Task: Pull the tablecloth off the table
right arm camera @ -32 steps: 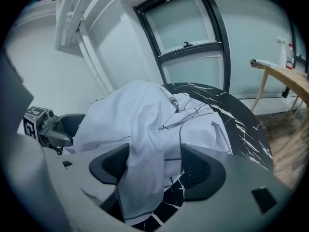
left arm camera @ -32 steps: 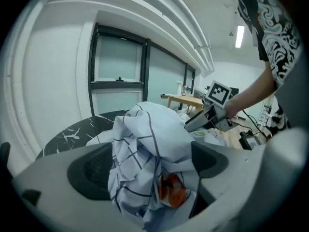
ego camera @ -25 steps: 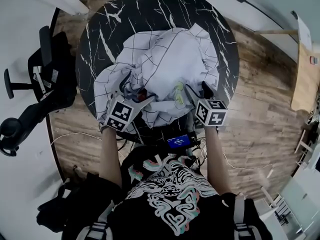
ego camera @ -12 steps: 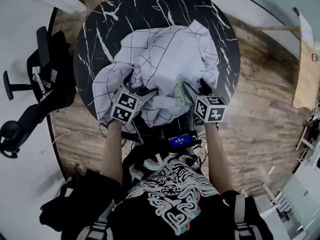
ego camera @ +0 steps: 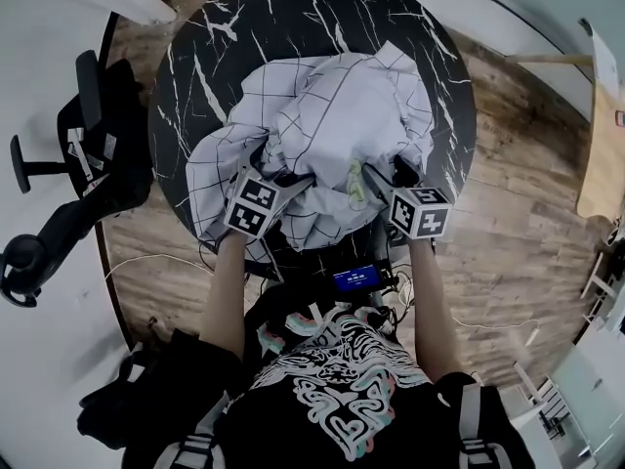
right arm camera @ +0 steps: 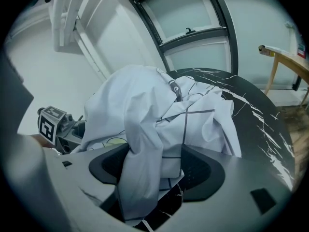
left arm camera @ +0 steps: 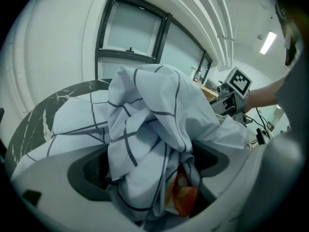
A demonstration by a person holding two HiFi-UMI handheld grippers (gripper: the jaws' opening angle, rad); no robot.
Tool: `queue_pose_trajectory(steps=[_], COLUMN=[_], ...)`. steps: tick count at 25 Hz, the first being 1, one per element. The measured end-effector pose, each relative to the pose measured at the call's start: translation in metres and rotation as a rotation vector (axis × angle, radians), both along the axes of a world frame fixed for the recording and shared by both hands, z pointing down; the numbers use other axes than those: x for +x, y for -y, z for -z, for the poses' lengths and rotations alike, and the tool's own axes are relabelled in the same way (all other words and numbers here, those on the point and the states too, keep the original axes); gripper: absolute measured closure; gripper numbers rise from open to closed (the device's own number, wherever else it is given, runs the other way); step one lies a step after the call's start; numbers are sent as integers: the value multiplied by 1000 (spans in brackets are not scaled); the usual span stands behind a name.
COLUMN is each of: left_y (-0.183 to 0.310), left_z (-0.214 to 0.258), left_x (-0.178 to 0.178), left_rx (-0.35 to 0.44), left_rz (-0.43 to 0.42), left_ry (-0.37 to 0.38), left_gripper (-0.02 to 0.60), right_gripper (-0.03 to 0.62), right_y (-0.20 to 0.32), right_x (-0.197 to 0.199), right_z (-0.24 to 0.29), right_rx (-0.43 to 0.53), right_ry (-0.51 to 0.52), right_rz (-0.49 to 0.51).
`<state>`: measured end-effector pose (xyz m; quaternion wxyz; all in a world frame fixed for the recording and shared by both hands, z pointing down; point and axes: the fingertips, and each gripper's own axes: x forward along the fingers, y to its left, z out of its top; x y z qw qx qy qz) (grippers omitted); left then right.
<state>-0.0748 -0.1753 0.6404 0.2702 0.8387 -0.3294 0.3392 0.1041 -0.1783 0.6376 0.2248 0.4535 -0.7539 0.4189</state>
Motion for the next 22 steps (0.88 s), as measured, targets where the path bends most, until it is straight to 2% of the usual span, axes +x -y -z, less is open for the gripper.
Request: queue_pose_trajectory(steps=[14,19,22], left_y=[0,-1,-3], left_z=[-1,0,3], left_x=[2,5,11], left_rx=[-21,-30,-22], left_rz=[18,9,-8], left_ry=[14,6,-4], left_gripper=[83,120,180], right_gripper=[287,298,329], right_y=[1,2,3], right_x=[-3,-5,-8], right_z=[-3,-4,-3], right_rx=[-6,-3,13], right_ry=[-34,-42,-56], right_rz=[3,-1,4])
